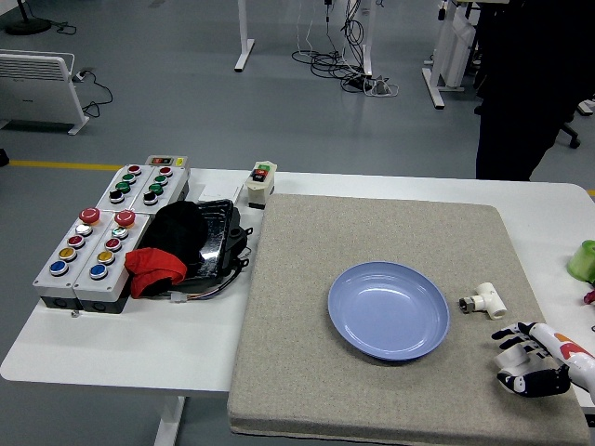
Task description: Pick pipe place plate twice
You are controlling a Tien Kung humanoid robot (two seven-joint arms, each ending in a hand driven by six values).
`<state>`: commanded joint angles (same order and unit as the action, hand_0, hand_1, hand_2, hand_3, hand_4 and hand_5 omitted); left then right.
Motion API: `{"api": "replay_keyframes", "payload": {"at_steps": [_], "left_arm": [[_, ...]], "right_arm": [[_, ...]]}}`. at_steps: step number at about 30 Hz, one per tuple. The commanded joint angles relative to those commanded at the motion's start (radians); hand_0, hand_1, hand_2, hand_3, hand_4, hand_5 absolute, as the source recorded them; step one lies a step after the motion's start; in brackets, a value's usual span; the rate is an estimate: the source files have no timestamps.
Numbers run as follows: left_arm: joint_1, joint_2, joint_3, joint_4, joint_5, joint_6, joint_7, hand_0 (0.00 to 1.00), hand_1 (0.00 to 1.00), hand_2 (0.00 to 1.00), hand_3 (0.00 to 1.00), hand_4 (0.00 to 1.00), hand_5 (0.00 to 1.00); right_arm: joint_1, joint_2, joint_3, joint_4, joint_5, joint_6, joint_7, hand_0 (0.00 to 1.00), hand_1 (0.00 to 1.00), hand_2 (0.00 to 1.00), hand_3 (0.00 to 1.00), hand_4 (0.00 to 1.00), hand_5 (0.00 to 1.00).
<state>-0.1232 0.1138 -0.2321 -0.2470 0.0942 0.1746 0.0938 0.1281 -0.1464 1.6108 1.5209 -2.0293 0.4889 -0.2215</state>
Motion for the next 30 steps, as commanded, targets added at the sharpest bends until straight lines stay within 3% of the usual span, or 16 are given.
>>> {"api": "replay_keyframes", "payload": {"at_steps": [7, 11, 16, 22, 23, 28, 29, 30], "left_arm": [[0.003, 0.0, -0.002, 0.0, 0.003, 0.0, 0.001, 0.621, 0.583, 0.512, 0.588, 0.269, 0.998], [0.007, 0.0, -0.004, -0.001, 0.008, 0.001, 0.003, 0.621, 0.583, 0.511, 0.588, 0.268, 0.998], [0.011, -0.001, -0.004, -0.001, 0.005, 0.002, 0.003, 0.621, 0.583, 0.511, 0.588, 0.268, 0.998], [0.016, -0.002, -0.002, -0.002, -0.002, 0.003, 0.002, 0.621, 0.583, 0.514, 0.588, 0.267, 0.998], [0.017, -0.002, -0.002, -0.002, -0.002, 0.003, 0.002, 0.621, 0.584, 0.514, 0.587, 0.266, 0.998], [0.016, -0.001, 0.001, -0.003, -0.006, 0.002, 0.001, 0.621, 0.584, 0.514, 0.587, 0.266, 0.998], [0.015, -0.001, 0.004, -0.003, -0.01, 0.002, 0.0, 0.621, 0.584, 0.514, 0.586, 0.265, 0.998], [0.014, -0.001, 0.004, -0.003, -0.011, 0.002, -0.001, 0.621, 0.584, 0.514, 0.586, 0.265, 0.998]], "right_arm": [[0.018, 0.004, -0.006, 0.011, 0.042, -0.048, 0.023, 0.304, 0.412, 0.494, 0.68, 0.634, 0.237], [0.074, 0.014, -0.035, 0.006, 0.058, -0.073, 0.037, 0.3, 0.412, 0.494, 0.678, 0.648, 0.247], [0.172, 0.027, -0.095, -0.028, 0.103, -0.055, 0.063, 0.3, 0.412, 0.494, 0.678, 0.648, 0.247], [0.287, 0.047, -0.203, -0.106, 0.054, -0.055, 0.082, 0.302, 0.42, 0.501, 0.683, 0.634, 0.225], [0.309, 0.051, -0.23, -0.132, 0.043, -0.054, 0.083, 0.442, 0.534, 0.574, 0.705, 0.634, 0.229], [0.355, 0.069, -0.29, -0.21, 0.047, -0.05, 0.071, 0.442, 0.534, 0.574, 0.705, 0.634, 0.229], [0.366, 0.075, -0.303, -0.23, 0.036, -0.058, 0.075, 0.692, 0.729, 0.893, 0.865, 0.663, 0.248], [0.376, 0.079, -0.314, -0.246, 0.028, -0.066, 0.08, 0.692, 0.729, 0.893, 0.865, 0.663, 0.248]]}}
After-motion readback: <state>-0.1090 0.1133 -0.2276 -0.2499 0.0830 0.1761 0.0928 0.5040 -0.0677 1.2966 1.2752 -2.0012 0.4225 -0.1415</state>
